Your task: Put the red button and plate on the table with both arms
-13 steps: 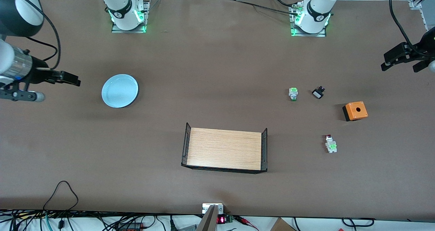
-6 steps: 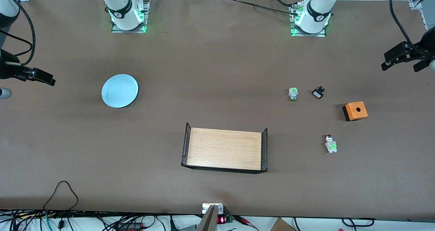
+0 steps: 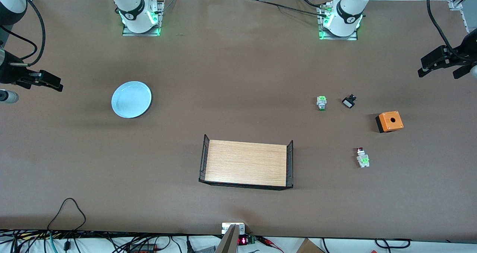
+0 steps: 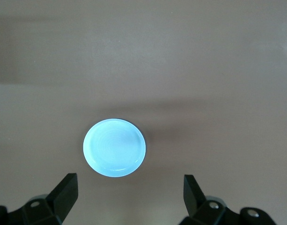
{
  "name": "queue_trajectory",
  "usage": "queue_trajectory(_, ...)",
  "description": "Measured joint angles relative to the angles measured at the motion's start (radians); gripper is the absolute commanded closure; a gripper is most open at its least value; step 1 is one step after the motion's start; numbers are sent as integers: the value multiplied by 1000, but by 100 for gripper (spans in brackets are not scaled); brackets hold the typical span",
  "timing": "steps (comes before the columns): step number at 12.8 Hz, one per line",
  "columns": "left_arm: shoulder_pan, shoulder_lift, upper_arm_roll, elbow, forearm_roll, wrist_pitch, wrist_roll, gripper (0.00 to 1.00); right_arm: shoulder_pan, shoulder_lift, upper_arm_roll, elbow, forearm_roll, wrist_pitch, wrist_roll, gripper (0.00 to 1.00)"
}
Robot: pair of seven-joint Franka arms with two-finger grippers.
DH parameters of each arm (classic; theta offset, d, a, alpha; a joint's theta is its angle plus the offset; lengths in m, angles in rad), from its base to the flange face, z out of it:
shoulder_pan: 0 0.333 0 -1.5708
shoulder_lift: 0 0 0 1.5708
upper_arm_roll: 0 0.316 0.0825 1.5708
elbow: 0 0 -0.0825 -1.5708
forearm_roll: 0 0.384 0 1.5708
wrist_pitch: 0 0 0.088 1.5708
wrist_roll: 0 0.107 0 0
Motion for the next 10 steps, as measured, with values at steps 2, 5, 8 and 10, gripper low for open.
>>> queue_trajectory(2, 0, 0, -1, 0, 0, 0, 0, 0, 2, -5, 2, -4, 0, -13, 9, 0)
queue_trajectory(5, 0, 0, -3, 0, 0, 0, 0, 0, 12, -12, 10, 1, -12, -40, 8, 0)
queue_trajectory(8, 0, 0, -4, 0, 0, 0, 0, 0, 9, -33, -1, 15, -12, -44, -14, 0)
queue_trajectory(10, 0, 0, -5, 0, 0, 0, 0, 0, 9, -53, -4, 16, -12, -51, -15, 0)
